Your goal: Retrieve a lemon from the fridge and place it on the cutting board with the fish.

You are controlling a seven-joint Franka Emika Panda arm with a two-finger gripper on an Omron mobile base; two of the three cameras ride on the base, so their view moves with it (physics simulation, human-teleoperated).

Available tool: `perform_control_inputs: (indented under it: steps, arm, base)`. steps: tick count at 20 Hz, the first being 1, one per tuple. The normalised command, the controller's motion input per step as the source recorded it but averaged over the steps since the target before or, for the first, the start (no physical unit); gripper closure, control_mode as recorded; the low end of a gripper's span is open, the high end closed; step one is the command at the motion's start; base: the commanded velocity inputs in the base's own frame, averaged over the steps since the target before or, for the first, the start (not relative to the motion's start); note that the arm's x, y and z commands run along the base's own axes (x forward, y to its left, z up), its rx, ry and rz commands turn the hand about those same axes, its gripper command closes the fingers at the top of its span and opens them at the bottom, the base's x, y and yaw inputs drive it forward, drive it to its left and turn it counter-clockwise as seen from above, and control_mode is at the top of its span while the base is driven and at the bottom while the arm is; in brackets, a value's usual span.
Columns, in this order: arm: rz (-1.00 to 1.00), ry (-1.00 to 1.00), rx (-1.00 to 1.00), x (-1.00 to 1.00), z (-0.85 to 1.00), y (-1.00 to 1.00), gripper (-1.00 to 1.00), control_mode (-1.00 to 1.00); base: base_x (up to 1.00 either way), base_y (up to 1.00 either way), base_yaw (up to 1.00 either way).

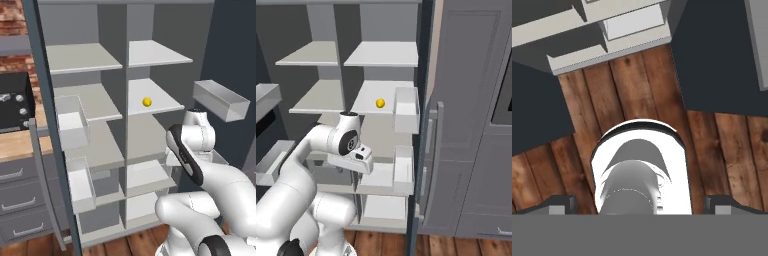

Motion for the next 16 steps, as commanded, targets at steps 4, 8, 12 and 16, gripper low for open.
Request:
perform_control_inputs:
  steps: [4,8,12,16]
  arm:
    - [0.00,0.00,0.00,0.00,0.00,0.00,-1.00,1.00]
    - [0.00,0.00,0.00,0.00,0.00,0.00,-1.00,1.00]
    - [0.00,0.00,0.00,0.00,0.00,0.00,-1.00,1.00]
    - [0.00,0.00,0.00,0.00,0.00,0.00,-1.00,1.00]
  base:
    - [0.42,0.00,0.00]
    - [0.49,0.00,0.00]
    - [0.56,0.00,0.00]
    - [0.51,0.00,0.00]
